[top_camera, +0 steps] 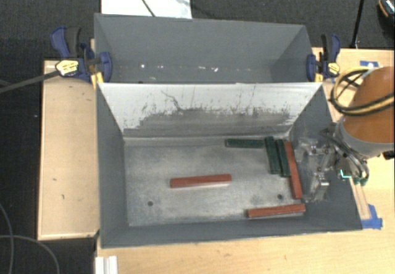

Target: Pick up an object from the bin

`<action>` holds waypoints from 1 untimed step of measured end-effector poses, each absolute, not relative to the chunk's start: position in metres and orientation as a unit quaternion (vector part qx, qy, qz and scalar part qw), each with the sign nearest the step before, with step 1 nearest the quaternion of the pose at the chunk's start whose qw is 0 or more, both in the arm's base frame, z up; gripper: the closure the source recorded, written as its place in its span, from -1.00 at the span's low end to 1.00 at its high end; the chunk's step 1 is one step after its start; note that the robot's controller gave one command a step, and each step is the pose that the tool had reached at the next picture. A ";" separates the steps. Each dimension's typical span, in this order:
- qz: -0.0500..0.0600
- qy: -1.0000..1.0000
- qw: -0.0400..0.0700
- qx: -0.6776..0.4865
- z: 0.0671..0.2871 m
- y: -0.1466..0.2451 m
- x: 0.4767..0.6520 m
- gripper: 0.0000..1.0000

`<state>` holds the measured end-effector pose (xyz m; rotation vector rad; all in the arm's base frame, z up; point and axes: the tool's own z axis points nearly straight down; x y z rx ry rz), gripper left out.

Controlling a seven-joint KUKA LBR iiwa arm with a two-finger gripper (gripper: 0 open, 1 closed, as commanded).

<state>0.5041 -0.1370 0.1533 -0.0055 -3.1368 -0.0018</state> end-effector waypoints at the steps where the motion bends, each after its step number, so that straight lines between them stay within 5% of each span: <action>1: -0.002 -1.000 -0.003 0.009 0.098 -0.081 0.579 -1.00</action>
Offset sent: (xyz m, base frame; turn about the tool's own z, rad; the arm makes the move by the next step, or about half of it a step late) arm 0.0723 0.0513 -0.0530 -0.0143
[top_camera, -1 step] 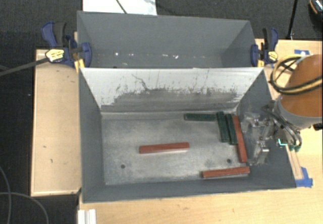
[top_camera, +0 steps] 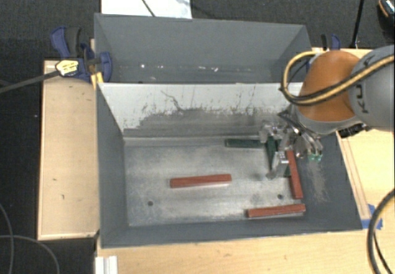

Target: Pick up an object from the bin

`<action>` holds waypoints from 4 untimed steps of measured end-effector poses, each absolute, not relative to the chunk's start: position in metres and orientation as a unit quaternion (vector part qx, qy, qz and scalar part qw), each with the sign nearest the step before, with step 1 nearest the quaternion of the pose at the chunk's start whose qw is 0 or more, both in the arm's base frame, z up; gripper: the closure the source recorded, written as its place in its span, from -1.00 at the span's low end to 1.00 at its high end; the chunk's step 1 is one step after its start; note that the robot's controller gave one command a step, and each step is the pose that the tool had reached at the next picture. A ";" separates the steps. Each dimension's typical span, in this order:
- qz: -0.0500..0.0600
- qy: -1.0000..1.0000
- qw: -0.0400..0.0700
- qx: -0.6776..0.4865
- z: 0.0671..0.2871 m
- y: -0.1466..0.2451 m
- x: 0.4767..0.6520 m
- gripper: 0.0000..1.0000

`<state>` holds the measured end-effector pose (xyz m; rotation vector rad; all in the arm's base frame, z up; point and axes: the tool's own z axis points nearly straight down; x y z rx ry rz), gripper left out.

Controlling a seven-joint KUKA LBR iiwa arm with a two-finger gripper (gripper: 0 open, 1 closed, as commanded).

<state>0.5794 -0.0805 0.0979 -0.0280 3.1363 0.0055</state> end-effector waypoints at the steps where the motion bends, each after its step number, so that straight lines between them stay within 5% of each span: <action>1: 0.002 1.000 0.000 -0.005 0.074 -0.016 0.577 -1.00; 2: 0.002 1.000 0.000 -0.016 0.070 0.048 0.563 -1.00; 3: 0.000 1.000 0.001 -0.015 0.071 0.043 0.564 1.00; 4: 0.001 0.977 0.000 -0.215 0.101 0.066 0.545 1.00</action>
Offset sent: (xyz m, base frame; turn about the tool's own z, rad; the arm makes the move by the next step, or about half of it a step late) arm -0.0023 0.0588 -0.0229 0.0142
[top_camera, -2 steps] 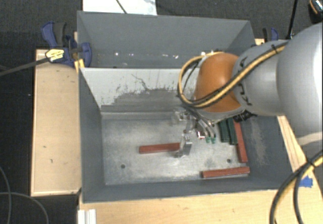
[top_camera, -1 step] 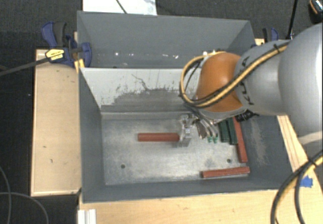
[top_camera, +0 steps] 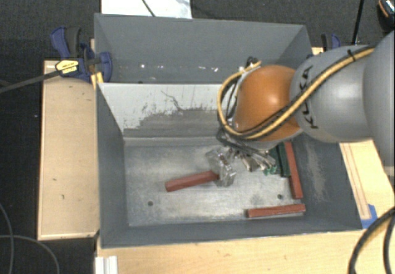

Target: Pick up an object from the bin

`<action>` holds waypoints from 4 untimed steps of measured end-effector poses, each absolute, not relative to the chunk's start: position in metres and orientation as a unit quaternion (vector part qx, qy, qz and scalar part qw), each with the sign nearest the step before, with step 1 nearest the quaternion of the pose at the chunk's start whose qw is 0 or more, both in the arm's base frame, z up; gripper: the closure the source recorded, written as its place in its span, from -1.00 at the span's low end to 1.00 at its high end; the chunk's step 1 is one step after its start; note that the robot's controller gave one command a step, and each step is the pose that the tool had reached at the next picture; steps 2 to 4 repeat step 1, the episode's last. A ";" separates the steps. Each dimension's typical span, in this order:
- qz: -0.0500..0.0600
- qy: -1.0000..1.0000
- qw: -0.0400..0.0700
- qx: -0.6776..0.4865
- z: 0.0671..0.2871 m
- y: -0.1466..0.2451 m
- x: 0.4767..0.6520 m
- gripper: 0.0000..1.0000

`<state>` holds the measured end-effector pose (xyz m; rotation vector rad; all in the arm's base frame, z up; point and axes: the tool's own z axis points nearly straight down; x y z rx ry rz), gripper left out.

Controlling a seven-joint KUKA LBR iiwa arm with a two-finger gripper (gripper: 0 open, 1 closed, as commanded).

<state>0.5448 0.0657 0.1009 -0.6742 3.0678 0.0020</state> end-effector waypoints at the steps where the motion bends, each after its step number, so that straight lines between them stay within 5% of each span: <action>1: 0.000 0.978 0.005 -0.207 0.217 0.079 0.534 1.00; 4: 0.000 0.978 0.005 -0.207 0.217 0.079 0.534 1.00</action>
Offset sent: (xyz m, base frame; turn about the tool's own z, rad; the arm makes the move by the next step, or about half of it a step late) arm -0.0121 0.0130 0.1106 0.0172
